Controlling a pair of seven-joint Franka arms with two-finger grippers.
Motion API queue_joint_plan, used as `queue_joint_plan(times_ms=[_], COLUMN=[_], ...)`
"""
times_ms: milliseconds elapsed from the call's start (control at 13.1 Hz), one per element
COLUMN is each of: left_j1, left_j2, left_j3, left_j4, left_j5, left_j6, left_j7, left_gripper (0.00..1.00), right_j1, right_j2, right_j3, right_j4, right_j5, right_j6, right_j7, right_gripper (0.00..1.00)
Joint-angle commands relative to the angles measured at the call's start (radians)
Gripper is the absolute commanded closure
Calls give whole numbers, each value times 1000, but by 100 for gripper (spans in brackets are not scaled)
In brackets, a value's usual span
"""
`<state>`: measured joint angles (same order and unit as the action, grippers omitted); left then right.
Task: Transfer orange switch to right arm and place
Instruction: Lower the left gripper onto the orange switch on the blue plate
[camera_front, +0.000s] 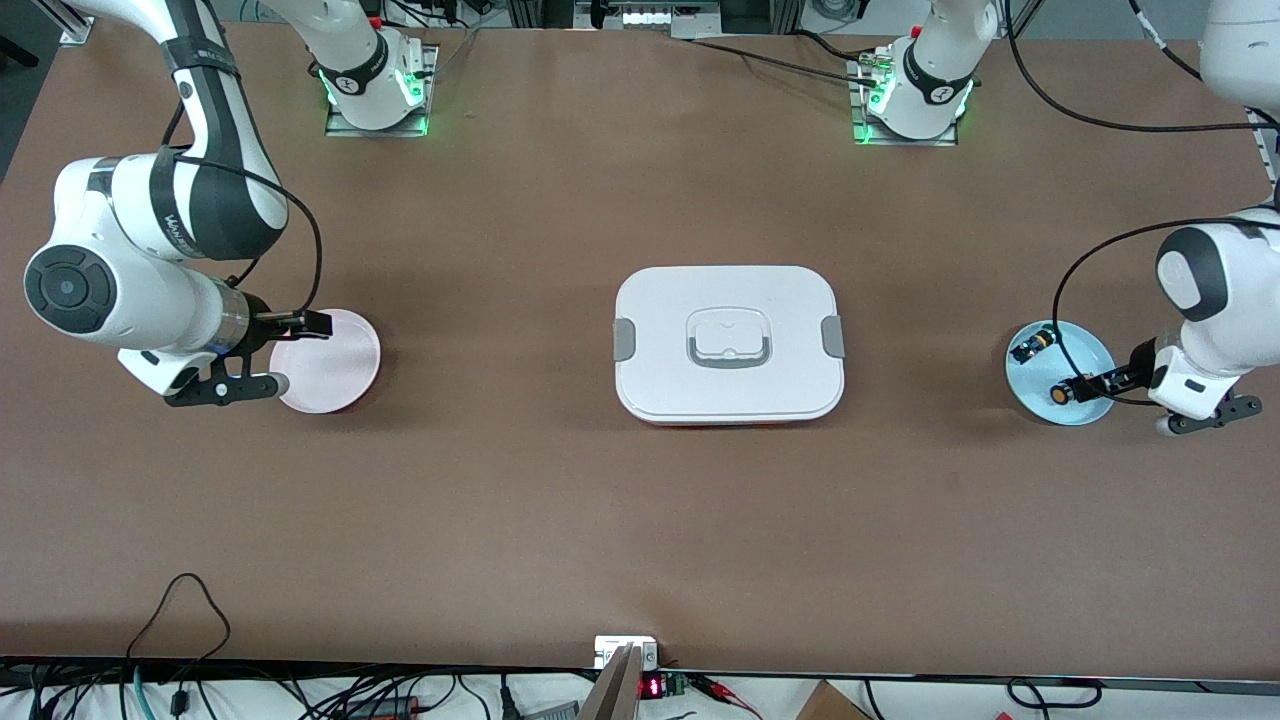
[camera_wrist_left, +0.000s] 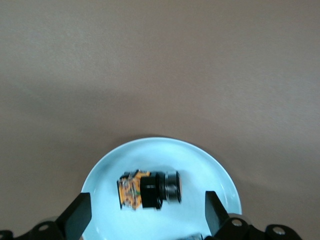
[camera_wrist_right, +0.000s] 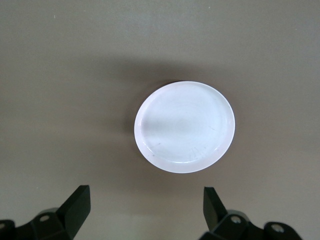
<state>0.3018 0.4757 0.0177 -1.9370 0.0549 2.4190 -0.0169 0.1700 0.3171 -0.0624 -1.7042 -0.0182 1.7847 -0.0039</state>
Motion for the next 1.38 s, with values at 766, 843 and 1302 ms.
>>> queue_joint_plan(times_ms=[766,843,1302], left_j1=[86,91,94], left_j2=[73,70,78], left_j3=[-68,-71,-75], left_j4=[-45,-60,-56], left_j5=[-18,-18,-20], left_j6=[111,111,111], left_j7=[15,15,14], left_gripper=[0,0,45], right_j1=[-4,-3,-1], right_j2=[79,79,77], right_j3=[-2,-2,-2], right_j4=[17,17,17], right_j5=[10,12,11], right_j6=[74,75,75], right_j7=[-33,-33,-30], right_gripper=[0,0,0])
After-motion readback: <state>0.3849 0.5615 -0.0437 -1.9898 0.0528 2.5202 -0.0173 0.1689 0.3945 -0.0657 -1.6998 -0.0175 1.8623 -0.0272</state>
